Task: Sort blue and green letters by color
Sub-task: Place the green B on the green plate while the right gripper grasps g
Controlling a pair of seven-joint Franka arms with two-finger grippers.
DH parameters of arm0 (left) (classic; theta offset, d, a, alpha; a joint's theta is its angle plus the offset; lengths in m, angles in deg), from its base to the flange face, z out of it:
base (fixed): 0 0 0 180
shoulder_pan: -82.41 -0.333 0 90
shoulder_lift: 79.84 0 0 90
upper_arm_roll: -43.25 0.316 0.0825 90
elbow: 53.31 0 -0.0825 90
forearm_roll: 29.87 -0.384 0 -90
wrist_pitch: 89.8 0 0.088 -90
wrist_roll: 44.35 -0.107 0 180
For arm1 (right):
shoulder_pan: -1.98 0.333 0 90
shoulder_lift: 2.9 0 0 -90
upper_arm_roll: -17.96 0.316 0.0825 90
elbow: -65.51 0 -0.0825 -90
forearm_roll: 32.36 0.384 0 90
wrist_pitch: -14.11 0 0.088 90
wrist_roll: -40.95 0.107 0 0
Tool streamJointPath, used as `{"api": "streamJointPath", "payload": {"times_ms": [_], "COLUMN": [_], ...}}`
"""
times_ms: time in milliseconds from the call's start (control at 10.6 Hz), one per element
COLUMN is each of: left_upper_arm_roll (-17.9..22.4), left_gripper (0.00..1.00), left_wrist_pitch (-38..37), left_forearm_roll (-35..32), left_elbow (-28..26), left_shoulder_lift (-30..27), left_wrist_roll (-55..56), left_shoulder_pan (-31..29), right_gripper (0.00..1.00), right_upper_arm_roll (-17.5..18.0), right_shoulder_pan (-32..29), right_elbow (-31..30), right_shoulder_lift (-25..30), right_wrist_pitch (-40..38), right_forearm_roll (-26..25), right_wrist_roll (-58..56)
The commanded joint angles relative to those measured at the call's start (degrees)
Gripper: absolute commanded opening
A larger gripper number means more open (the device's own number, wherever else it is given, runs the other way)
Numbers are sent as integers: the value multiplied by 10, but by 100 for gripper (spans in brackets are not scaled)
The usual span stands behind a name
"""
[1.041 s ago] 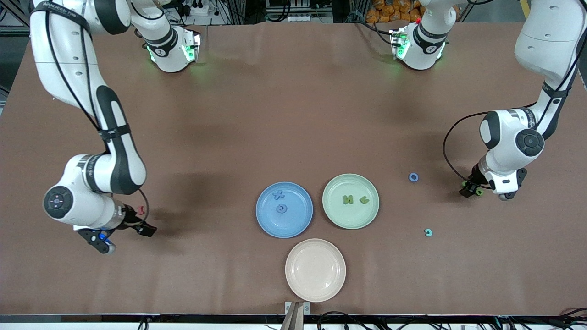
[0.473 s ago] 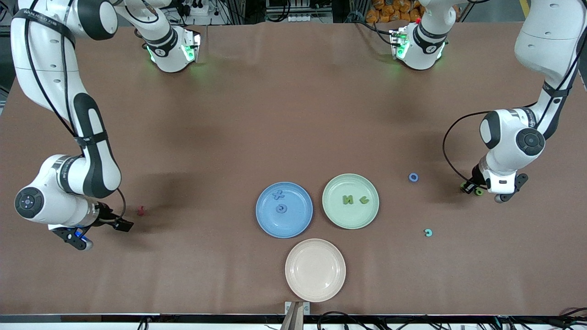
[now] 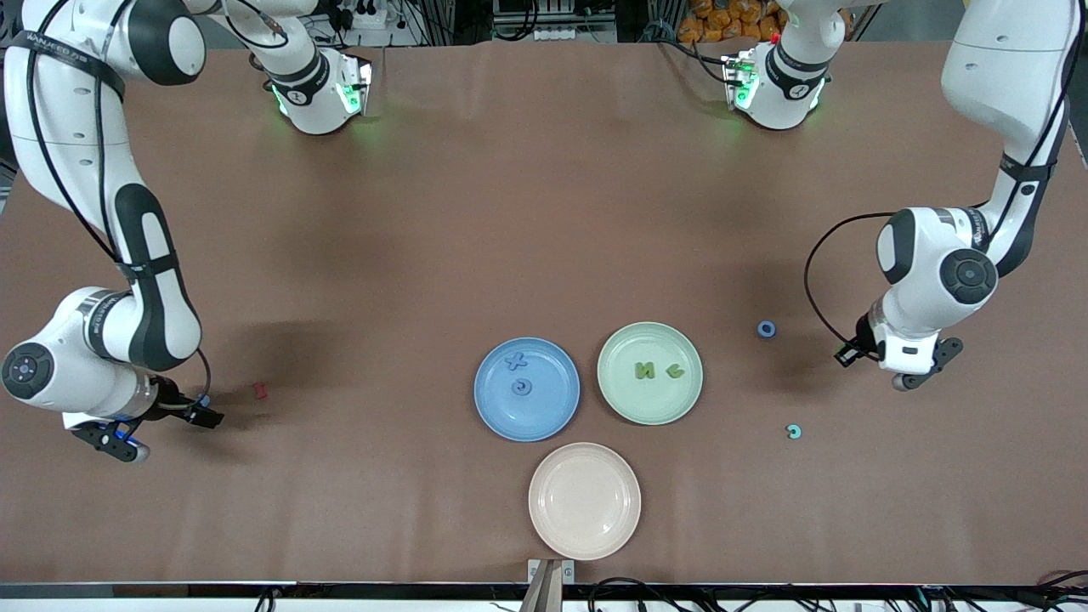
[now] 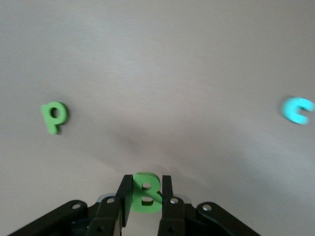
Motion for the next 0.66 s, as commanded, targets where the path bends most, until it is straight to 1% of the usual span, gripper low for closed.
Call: {"api": "streamJointPath", "payload": {"times_ms": [0,284,568], "left_upper_arm_roll": [0,-14,-13], "left_gripper": [0,0,0], "left_wrist_pitch": [-23,-23,-23], "left_forearm_roll": [-3,0,80], "left_elbow": [12,29,66], "left_shoulder_lift": [-10,-7,3], "left_wrist_roll": [-13,-7,-2], "left_shoulder_pan": [76,140,209], "right_gripper": [100,100,100], "right_upper_arm_roll": [11,11,12], "right_shoulder_pan": [-16,-23,-22], "right_elbow": [3,1,-4], "right_shoulder_lift": [-13,-20,-19], "right_wrist_pitch": [22,32,29], "right_forearm_roll": [-4,-3,-2], "right_wrist_roll": [-13,-13,-12]}}
